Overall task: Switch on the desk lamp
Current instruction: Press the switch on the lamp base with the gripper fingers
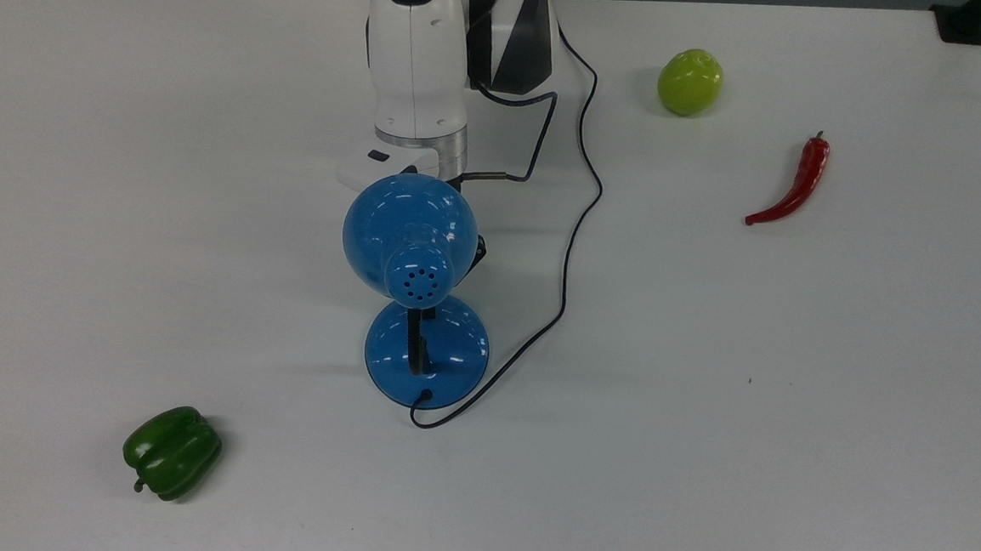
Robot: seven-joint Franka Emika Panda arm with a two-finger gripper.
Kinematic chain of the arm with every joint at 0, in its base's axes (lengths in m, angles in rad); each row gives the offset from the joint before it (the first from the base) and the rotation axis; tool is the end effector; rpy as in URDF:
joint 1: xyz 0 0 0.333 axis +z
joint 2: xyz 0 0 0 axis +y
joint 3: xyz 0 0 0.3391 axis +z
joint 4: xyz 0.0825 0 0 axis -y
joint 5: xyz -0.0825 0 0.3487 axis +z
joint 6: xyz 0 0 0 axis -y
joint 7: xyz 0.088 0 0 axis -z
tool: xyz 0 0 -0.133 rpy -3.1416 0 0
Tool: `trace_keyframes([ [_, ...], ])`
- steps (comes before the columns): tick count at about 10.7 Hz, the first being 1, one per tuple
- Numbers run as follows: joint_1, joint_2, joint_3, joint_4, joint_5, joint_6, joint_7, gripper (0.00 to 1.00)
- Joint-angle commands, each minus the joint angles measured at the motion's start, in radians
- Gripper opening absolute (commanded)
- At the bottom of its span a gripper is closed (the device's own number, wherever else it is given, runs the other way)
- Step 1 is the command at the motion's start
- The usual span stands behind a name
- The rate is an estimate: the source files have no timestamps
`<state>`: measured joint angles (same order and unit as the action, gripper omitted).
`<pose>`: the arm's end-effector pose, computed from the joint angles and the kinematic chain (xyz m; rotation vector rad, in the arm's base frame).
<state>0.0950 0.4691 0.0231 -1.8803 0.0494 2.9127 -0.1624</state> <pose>0.6742 0.0754 0.3466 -2.9775 -0.3441 -0.8679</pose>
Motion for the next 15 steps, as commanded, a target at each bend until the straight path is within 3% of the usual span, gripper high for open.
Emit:
trace_keyframes([
  [1, -0.011, 0.029, 0.009, 0.010, -0.016, 0.025, 0.011, 0.00],
  [9, -0.012, 0.030, 0.009, 0.004, -0.033, 0.025, 0.011, 0.00],
  [15, -0.006, -0.137, 0.009, -0.128, -0.025, -0.039, 0.023, 0.00],
])
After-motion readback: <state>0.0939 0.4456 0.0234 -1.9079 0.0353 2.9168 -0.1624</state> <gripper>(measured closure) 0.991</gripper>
